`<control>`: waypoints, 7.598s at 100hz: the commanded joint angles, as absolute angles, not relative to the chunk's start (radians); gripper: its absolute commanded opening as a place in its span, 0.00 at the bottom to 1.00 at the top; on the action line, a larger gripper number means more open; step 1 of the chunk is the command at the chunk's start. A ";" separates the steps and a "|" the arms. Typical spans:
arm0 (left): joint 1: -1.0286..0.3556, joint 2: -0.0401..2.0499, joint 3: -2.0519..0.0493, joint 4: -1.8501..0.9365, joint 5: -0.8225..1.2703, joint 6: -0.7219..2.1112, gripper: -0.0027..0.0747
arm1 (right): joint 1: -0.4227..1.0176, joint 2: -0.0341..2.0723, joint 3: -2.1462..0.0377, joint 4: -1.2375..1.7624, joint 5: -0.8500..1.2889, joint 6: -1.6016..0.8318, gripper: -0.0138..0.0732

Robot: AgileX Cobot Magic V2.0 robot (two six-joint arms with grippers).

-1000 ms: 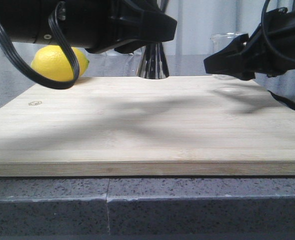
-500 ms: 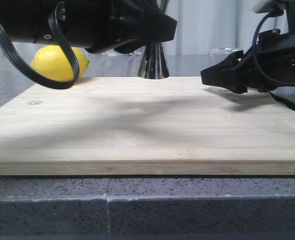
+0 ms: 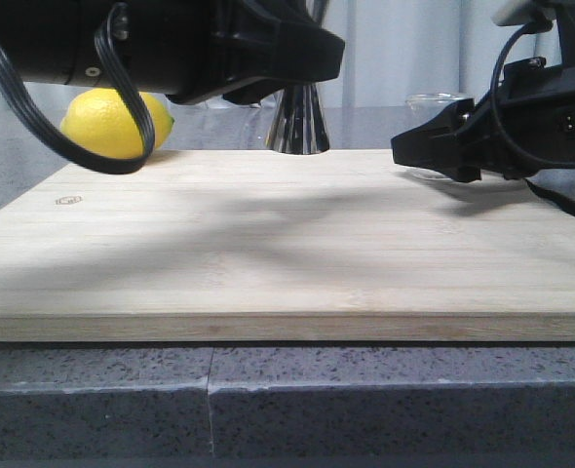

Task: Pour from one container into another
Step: 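Move the beaker back and lower it onto the board with the right gripper, then open the right gripper and withdraw it upward from the beaker, then lower the filled jigger onto the board with the left gripper, then open the left gripper and withdraw it from the jigger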

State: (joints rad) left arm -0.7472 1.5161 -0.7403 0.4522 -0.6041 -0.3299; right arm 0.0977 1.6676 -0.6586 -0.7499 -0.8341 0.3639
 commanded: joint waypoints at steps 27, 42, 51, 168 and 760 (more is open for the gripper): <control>-0.745 1.472 -0.773 0.433 -0.696 -0.337 0.01 | 0.093 1.641 -0.679 -0.727 -0.920 0.356 0.51; -0.745 1.472 -0.773 0.433 -0.696 -0.337 0.01 | 0.093 1.641 -0.679 -0.727 -0.978 0.356 0.57; -0.745 1.472 -0.773 0.433 -0.696 -0.337 0.01 | 0.093 1.641 -0.679 -0.724 -0.991 0.356 0.65; -0.630 1.472 -0.773 0.433 -0.739 -0.335 0.01 | 0.093 1.475 -0.679 -0.495 -1.303 0.378 0.88; -0.581 1.157 -0.618 0.142 -0.958 -0.263 0.73 | 0.093 1.385 -0.679 -0.451 -1.304 0.378 0.88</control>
State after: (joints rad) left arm -0.5964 1.2411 -0.5917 0.2633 -0.8979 -0.3159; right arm 0.0977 1.4219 -0.6586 -0.4846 -1.1521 0.3781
